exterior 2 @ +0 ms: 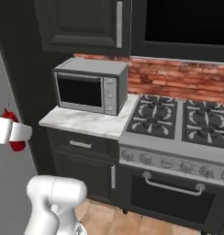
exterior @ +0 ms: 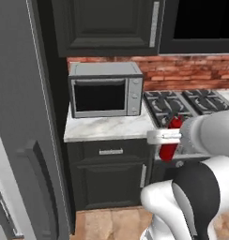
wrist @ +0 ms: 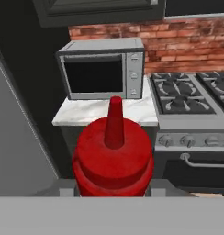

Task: Place the mayonnaise and ketchup from the counter to the top shelf of the fridge. If the existing items in the fridge are on the top shelf, move them to other shelves.

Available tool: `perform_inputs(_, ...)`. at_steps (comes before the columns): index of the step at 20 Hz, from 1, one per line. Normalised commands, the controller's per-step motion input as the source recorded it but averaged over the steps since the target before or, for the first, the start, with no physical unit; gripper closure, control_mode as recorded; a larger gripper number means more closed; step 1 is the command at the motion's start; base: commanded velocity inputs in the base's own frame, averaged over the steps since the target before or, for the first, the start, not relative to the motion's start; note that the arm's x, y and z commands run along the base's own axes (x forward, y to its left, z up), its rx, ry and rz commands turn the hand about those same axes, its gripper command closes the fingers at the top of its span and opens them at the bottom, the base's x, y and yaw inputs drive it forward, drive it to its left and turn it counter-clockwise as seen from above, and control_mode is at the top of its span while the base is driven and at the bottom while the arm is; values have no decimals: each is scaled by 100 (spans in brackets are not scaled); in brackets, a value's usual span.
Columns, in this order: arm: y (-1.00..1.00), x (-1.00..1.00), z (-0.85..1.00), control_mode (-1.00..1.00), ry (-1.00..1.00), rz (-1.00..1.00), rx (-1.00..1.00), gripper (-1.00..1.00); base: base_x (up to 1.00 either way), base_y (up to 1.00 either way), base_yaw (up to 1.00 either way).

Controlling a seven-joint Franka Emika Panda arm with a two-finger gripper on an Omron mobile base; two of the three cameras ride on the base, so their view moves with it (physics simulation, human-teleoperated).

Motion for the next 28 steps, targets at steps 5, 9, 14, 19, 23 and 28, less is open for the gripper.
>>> perform_inputs(5,0,0,0,100,0,0,0,100,-97,15,70)
perform_inputs(9,0,0,0,100,0,0,0,100,-74,53,80)
perform_inputs(14,0,0,0,100,0,0,0,100,-23,92,62)
perform_inputs(19,0,0,0,100,0,0,0,100,55,100,20)
perform_inputs(23,0,0,0,100,0,0,0,100,94,100,0)
perform_inputs(28,0,0,0,100,0,0,0,100,100,93,-16)
